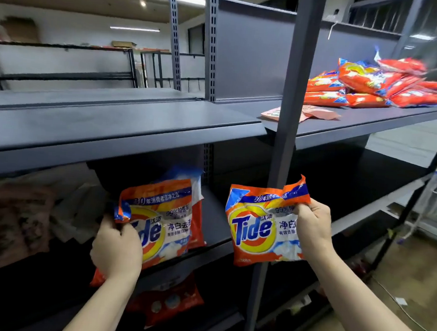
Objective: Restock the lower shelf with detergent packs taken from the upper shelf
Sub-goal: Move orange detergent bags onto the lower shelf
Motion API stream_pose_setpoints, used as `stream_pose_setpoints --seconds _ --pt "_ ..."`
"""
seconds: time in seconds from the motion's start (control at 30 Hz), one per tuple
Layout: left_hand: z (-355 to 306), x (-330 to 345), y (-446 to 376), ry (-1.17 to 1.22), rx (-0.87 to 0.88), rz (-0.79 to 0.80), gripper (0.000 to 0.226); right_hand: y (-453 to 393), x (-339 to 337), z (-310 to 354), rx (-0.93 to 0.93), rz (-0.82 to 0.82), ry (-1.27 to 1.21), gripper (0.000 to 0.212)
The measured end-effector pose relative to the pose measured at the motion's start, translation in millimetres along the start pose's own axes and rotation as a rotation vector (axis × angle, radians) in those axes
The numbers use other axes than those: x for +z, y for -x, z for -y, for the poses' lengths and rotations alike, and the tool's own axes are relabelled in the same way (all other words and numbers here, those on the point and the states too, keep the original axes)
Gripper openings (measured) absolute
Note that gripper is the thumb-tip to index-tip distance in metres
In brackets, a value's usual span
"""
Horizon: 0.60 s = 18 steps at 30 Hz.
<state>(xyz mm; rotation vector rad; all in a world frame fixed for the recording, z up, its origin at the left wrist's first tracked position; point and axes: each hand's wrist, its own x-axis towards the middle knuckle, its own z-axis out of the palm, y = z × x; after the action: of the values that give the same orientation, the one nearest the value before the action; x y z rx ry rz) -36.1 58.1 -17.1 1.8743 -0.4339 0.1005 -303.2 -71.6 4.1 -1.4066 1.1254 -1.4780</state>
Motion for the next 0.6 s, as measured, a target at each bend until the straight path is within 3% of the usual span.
stream_pose_setpoints --seconds 0.13,0.3,0.5,0.6 --pt "-3 3 33 0.043 0.030 -0.020 0.010 -9 -27 -3 0.007 0.052 -0.048 0.025" --pt "-22 16 79 0.145 0.001 0.055 0.014 -21 -76 -2 0.010 0.055 -0.137 0.025" --pt "-81 49 141 0.389 -0.022 0.048 0.020 -48 -150 10 -0.051 0.017 -0.206 0.039" --pt "-113 68 170 0.535 -0.064 0.136 0.028 -62 -193 19 -0.091 -0.049 -0.216 0.044"
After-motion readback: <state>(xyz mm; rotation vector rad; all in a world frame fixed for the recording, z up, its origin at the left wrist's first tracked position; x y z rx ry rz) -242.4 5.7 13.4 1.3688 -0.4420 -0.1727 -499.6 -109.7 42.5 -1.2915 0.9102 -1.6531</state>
